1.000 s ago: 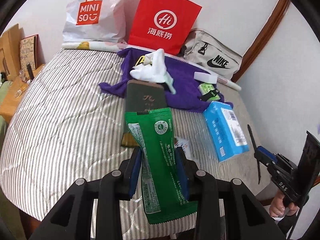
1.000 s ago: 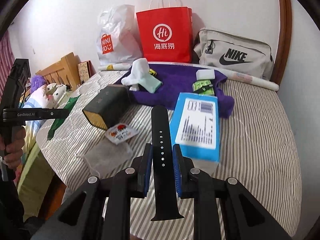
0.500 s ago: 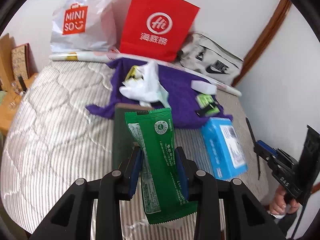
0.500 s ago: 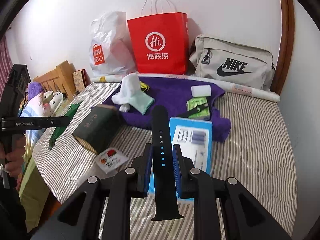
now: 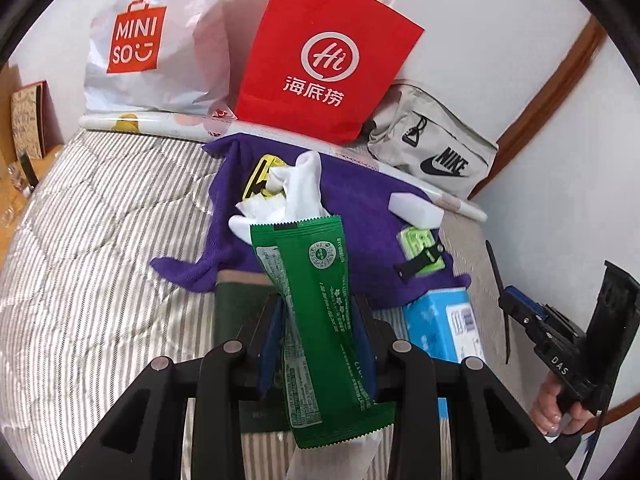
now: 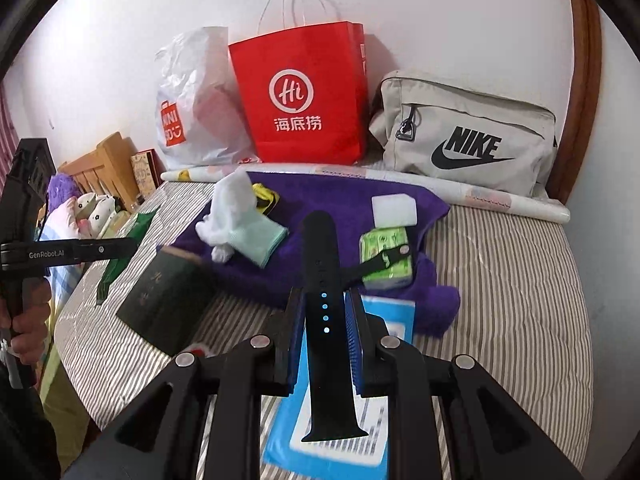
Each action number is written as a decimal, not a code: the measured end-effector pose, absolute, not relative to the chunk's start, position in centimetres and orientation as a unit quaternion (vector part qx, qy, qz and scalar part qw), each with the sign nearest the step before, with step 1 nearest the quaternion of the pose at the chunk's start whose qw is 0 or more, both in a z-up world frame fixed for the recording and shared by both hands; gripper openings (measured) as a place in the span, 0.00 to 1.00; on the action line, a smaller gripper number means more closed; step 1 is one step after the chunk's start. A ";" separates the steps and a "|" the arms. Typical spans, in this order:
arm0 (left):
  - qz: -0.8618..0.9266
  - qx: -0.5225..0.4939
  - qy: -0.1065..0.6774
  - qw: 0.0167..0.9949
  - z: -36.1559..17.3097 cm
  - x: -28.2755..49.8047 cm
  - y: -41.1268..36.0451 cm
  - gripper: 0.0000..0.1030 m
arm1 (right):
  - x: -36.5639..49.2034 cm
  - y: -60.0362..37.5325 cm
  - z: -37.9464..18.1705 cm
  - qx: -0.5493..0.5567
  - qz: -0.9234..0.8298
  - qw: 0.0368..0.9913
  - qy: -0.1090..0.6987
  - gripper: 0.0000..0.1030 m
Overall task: Organize soft objects
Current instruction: 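Carry the green packet with the left tool and the strap with the right tool to the purple towel, then open both tools to release the packet and strap on the towel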
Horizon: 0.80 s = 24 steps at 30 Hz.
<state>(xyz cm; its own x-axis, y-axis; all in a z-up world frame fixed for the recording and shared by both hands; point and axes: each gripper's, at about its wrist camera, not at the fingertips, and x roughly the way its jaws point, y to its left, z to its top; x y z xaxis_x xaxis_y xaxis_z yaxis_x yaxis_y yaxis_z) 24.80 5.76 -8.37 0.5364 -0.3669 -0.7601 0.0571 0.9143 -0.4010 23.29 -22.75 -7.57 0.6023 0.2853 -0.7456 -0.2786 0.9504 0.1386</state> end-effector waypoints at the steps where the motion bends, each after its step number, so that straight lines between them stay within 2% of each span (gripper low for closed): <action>1: -0.125 -0.172 0.466 0.859 -8.5 25.2 5.9 0.31 | 23.8 -22.7 -7.6 0.005 0.158 0.895 0.418 0.19; 10: -0.120 -0.206 0.460 0.855 -9.1 28.2 7.4 0.32 | 29.5 -21.6 -8.5 0.007 0.160 0.888 0.431 0.19; 24: -0.127 -0.243 0.475 0.836 -12.1 34.6 8.6 0.32 | 35.8 -20.2 -13.5 -0.009 0.149 0.862 0.485 0.19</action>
<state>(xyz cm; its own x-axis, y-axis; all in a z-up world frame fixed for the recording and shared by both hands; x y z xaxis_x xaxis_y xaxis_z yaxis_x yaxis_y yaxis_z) 34.64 8.63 -12.13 0.5158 -0.4425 -0.7336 -0.0190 0.8502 -0.5262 35.78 -20.19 -13.54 0.4860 0.2485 -0.8379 -0.2655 0.9554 0.1294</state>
